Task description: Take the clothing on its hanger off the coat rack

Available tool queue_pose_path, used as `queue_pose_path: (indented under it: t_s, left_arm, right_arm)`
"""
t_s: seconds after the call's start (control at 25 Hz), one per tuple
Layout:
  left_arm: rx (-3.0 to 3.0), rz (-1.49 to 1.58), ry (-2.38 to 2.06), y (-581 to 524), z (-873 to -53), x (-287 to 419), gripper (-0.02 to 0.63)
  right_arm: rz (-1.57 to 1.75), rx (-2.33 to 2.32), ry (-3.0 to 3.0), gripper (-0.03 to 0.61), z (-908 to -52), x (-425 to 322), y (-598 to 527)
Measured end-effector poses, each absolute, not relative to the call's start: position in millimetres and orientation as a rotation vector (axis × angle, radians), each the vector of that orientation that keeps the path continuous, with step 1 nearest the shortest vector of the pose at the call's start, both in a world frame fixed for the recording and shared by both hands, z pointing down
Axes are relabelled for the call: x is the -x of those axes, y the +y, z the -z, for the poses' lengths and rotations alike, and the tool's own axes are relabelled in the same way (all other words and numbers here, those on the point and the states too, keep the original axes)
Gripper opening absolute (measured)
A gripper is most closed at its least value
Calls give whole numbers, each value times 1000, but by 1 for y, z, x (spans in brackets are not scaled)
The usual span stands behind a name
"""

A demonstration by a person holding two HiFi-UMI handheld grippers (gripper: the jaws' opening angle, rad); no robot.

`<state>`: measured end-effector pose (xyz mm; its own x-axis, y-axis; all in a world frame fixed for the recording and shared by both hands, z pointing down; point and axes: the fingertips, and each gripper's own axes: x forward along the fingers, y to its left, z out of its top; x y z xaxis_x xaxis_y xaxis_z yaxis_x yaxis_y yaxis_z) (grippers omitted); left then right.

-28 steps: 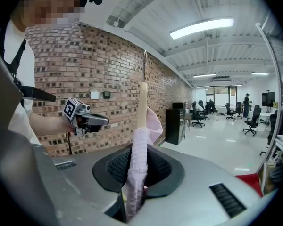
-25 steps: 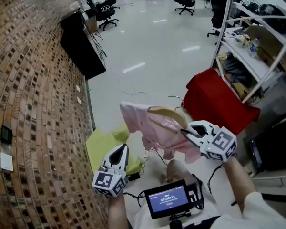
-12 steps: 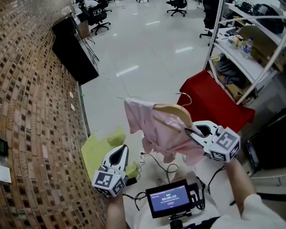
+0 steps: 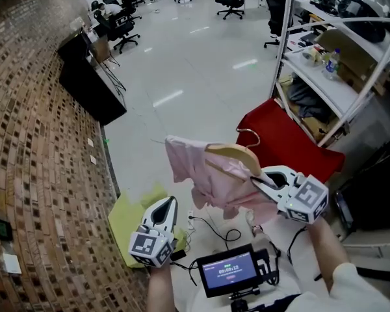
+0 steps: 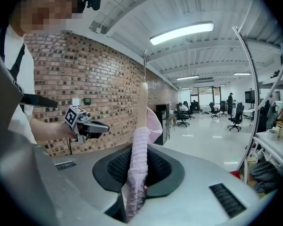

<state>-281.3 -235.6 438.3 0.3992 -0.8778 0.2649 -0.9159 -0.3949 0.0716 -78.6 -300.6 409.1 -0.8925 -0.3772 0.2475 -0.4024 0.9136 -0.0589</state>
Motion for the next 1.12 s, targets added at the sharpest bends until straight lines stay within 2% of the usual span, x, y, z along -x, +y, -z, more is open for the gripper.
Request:
queue_pose_path:
  t_s: [0.56, 1.12]
  left_arm:
    - [-2481, -342, -1550, -396, -427, 144, 8]
    - [-2529, -329, -1494, -506, -422, 8, 8]
  right_arm:
    - [-150, -682, -2846, 44, -401, -65, -458]
    - [-199, -890, -2771, 44, -408, -239, -579]
